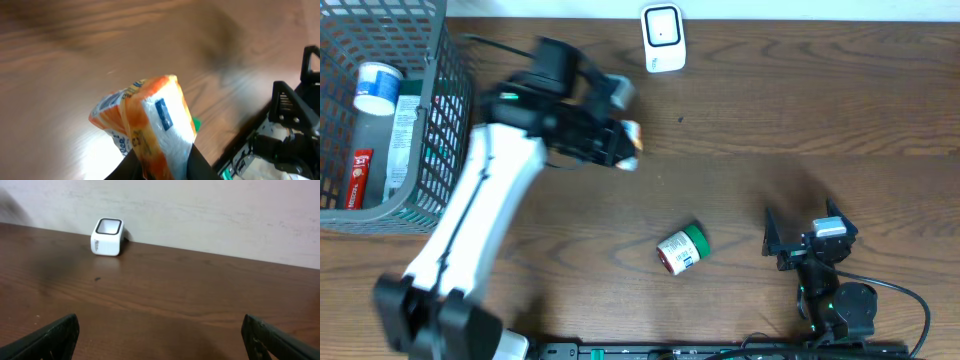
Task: Scan the item barcode
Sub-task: 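Place the orange box on the table right of the jar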
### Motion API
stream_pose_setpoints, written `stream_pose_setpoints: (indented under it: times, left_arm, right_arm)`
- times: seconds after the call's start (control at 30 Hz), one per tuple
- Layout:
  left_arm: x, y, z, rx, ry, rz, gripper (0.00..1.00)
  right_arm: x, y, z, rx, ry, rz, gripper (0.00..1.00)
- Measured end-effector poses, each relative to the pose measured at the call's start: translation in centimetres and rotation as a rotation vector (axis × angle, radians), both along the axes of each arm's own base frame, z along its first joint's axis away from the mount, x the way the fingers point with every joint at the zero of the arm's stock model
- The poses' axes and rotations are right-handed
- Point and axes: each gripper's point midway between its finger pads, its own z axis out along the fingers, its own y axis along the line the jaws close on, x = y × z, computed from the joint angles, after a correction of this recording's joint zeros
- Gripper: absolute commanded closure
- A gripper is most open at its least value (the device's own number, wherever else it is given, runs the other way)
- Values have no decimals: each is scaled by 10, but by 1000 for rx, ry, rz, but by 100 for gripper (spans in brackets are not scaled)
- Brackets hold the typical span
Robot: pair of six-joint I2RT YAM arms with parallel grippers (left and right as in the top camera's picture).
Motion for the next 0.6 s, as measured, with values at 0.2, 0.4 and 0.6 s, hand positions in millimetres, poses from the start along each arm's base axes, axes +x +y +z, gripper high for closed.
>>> stream_pose_setpoints:
  times: [0.2,0.4,0.6]
  left_arm:
    - [14,-74,-49,-177,13,-175,84]
    - [22,-113,-92,-263,56,-237,61]
    - [17,-118,-130,-241,161,-215,18]
  right_arm:
    - [0,0,0,0,0,0,1]
    - [0,0,0,0,0,0,1]
    - [0,0,0,0,0,0,1]
